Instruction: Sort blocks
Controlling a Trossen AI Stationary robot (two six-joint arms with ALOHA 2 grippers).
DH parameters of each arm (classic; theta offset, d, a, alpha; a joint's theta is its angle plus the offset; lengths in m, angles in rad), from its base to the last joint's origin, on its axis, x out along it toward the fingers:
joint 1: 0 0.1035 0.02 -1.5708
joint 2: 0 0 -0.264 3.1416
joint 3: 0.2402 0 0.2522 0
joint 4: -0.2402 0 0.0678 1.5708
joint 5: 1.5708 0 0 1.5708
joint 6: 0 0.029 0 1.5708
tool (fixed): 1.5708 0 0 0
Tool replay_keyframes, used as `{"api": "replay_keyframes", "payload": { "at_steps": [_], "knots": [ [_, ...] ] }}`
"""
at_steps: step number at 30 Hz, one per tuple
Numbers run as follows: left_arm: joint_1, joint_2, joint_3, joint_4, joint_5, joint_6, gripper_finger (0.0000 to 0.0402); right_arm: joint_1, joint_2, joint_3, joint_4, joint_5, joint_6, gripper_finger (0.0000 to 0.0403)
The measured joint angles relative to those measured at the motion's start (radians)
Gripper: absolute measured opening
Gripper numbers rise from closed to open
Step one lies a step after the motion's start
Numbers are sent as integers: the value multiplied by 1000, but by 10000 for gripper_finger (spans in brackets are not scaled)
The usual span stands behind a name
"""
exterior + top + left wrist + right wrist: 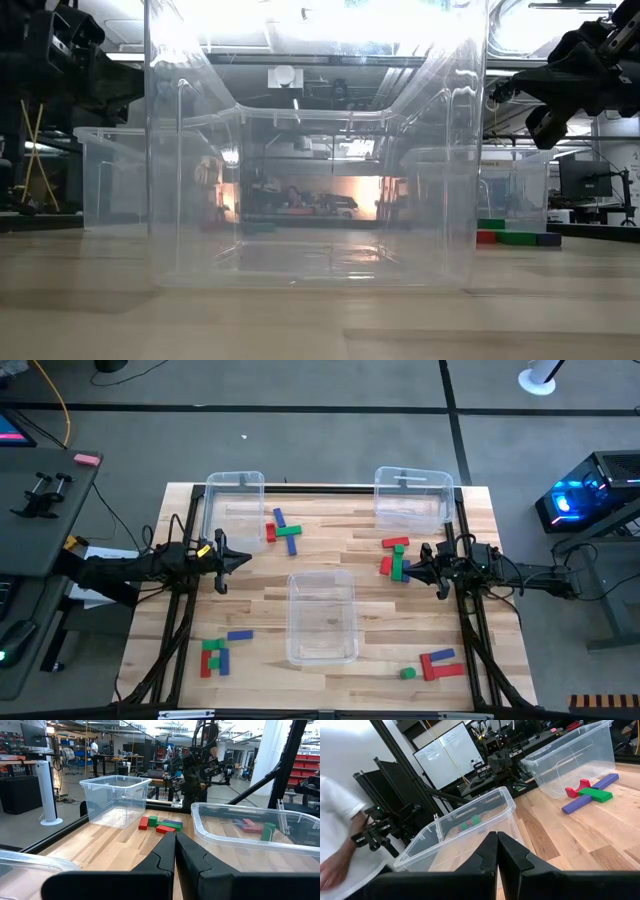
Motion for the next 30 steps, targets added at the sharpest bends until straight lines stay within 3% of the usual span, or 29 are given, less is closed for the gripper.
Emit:
{"api": "replay_keyframes", "payload": {
  "at_steps": [25, 28, 30],
  "knots": [
    [0, 0, 0, 2, -2, 6, 0, 0, 0, 0, 0, 0, 0, 1],
    [2, 4, -1, 93, -64, 15, 1, 0, 0, 0, 0, 0, 0, 1],
    [2, 13, -1, 244, -95, -110, 1, 0, 0, 0, 0, 0, 0, 1]
  ]
}}
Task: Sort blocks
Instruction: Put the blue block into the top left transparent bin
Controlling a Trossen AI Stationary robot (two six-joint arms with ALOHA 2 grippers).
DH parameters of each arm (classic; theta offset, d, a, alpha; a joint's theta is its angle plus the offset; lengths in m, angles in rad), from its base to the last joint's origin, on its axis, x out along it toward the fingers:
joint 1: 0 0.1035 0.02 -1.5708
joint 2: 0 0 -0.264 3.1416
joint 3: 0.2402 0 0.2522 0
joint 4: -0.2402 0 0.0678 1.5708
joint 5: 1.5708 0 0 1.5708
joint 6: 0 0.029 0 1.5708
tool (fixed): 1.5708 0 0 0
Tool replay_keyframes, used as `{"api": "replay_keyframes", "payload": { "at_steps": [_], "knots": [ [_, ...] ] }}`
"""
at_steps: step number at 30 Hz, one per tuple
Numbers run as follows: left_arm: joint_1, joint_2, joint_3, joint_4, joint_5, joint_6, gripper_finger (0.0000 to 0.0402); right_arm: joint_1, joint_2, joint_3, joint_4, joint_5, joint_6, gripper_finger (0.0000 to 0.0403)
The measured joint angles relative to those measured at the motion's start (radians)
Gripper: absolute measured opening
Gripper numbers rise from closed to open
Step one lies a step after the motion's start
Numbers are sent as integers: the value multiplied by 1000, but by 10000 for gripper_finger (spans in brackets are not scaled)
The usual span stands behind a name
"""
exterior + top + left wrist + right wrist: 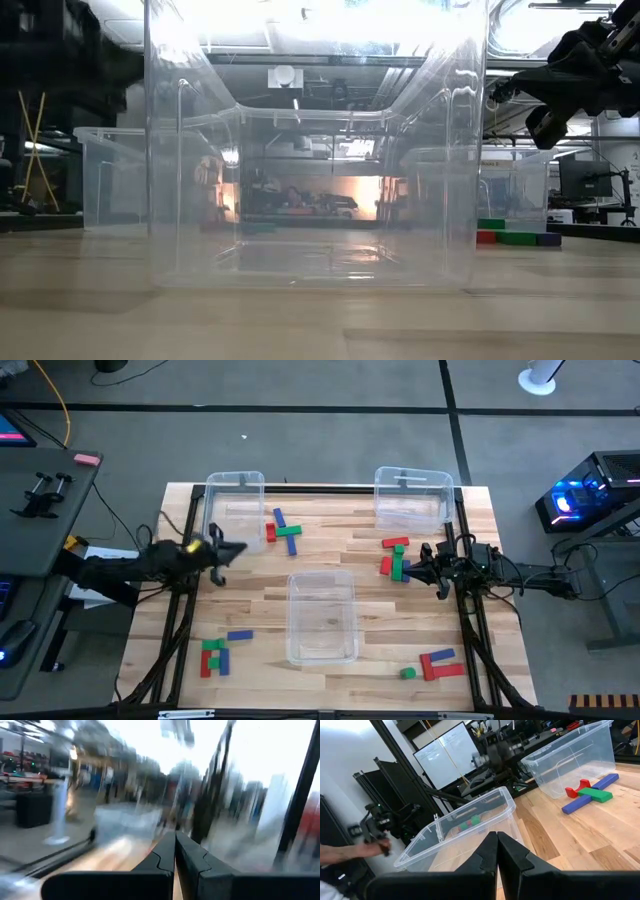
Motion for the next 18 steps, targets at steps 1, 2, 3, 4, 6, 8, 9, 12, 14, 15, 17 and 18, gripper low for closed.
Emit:
{"api": "replay_keyframes", "payload": {
  "at_steps": [1, 2, 3, 4, 6, 8, 9, 12, 14, 15, 17, 18],
  "knots": [
    [0, 5, 0, 92, -24, -76, 1, 0, 0, 0, 0, 0, 0, 1],
    [0, 9, 0, 194, -54, -153, 1, 0, 0, 0, 0, 0, 0, 1],
    [0, 13, 0, 290, -90, -230, 1, 0, 0, 0, 0, 0, 0, 1],
    [0, 18, 0, 384, -128, -297, 1, 0, 0, 0, 0, 0, 0, 1],
    [0, 19, 0, 539, -200, -402, 1, 0, 0, 0, 0, 0, 0, 1],
    [1, 16, 0, 670, -286, -422, 1, 0, 0, 0, 0, 0, 0, 1],
    [2, 17, 1, 745, -351, -417, 1, 0, 0, 0, 0, 0, 0, 1],
    [12, 29, 79, 765, -424, -340, 1, 0, 0, 0, 0, 0, 0, 1],
    [11, 80, 212, 435, -273, -335, 1, 0, 0, 0, 0, 0, 0, 1],
    [11, 131, 295, 230, -234, -378, 1, 0, 0, 0, 0, 0, 0, 1],
    [16, 253, 467, -119, -181, -428, 1, 0, -1, 0, 0, 0, 0, 1],
    [17, 314, 554, -258, -138, -419, 1, 0, 1, 0, 0, 0, 0, 1]
  ]
}}
